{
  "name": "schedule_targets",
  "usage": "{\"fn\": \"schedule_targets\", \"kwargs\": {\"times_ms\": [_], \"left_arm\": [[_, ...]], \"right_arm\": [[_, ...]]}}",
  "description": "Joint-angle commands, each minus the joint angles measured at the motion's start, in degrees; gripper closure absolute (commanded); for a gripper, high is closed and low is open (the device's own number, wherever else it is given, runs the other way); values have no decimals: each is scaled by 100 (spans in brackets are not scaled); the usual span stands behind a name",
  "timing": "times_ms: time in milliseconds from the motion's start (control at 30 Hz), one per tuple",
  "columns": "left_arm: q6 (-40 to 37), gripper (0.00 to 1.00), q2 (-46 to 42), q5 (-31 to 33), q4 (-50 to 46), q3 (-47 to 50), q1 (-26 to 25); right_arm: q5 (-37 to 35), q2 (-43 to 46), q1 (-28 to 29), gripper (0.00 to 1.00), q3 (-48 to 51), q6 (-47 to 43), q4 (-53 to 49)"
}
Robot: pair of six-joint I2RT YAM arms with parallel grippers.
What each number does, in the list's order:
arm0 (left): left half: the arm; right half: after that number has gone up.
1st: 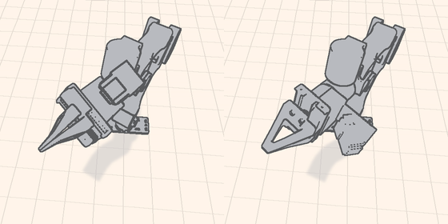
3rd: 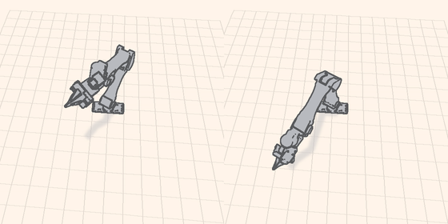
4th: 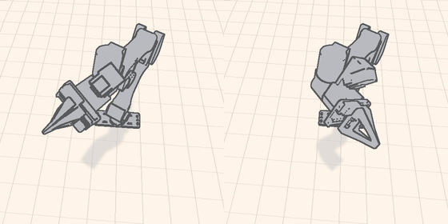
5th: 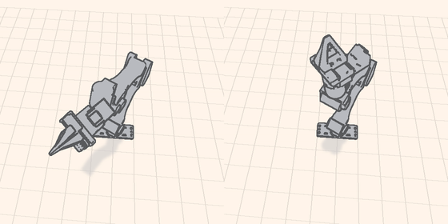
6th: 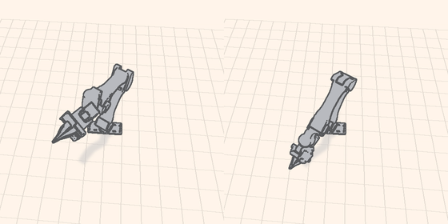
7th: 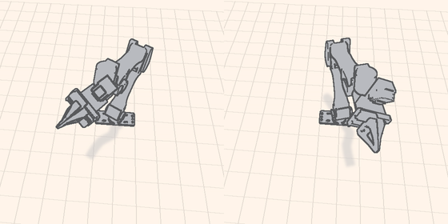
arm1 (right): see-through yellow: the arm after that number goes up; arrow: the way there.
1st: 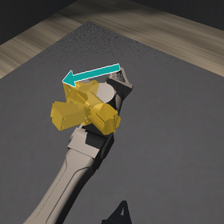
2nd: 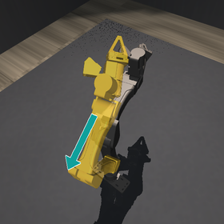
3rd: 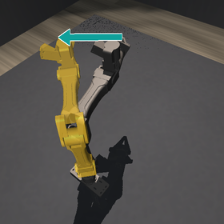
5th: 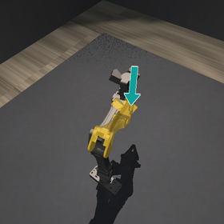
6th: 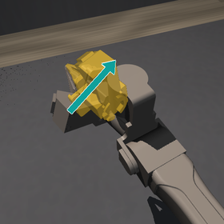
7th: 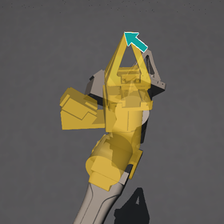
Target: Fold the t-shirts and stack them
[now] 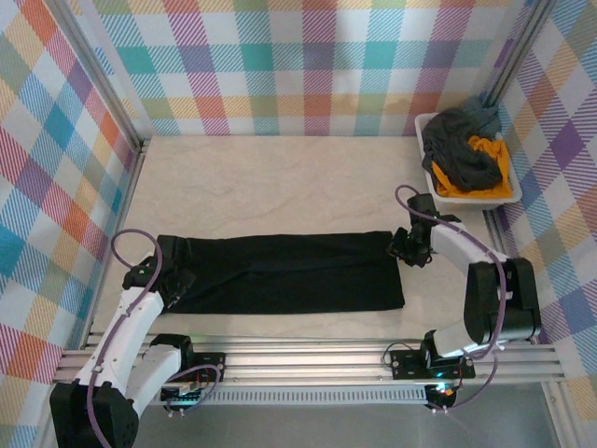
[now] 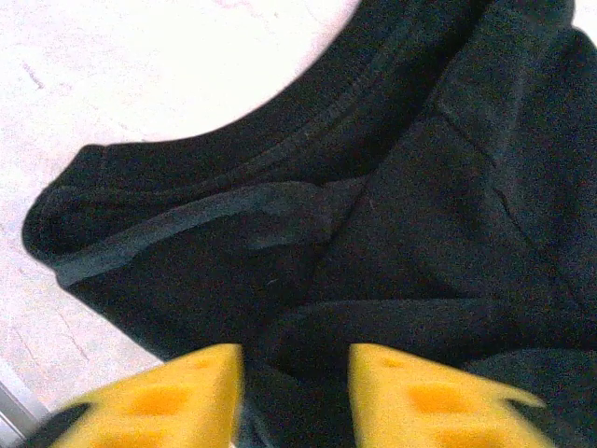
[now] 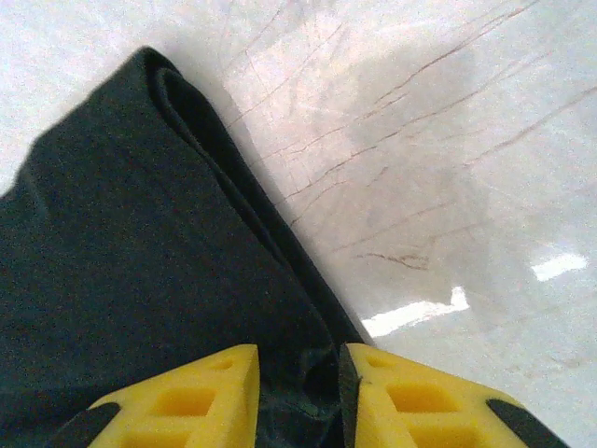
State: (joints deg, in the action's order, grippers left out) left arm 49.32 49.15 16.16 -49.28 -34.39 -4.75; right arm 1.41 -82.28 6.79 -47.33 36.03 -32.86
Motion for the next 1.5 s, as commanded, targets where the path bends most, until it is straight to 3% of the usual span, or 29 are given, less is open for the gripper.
{"fn": "schedule_targets", "kwargs": {"times_ms": [0, 133, 267, 400, 733, 900, 1067, 1333, 1467], "left_arm": [[-256, 51, -84, 55, -3, -346, -26], [-880, 48, 352, -626, 576, -777, -43], [-1330, 49, 1606, -1340, 991, -1129, -206], [-1502, 48, 2432, -1684, 1387, -1210, -473], [-1238, 50, 3184, -761, 1539, -1439, -987], [-1361, 45, 3155, -902, 2166, -1278, -1001], [-1416, 61, 3580, -1124, 2134, -1369, -1025], [-1305, 67, 3495, -1025, 1737, -1398, -1104], [-1208, 86, 3460, -1078, 1696, -1366, -1205]], "right_arm": [[-231, 488, 127, 69, -50, 63, -79], [195, 396, 521, 67, -289, -8, 202], [940, -421, 681, 69, -547, 89, 604], [902, -918, 720, 69, -602, 174, 570], [433, -1000, 714, 69, -135, 174, 500], [224, -1071, 719, 71, 37, 175, 494], [116, -934, 727, 71, 92, 169, 475], [140, -945, 728, 71, -83, 183, 400], [143, -961, 728, 72, -101, 220, 395]]}}
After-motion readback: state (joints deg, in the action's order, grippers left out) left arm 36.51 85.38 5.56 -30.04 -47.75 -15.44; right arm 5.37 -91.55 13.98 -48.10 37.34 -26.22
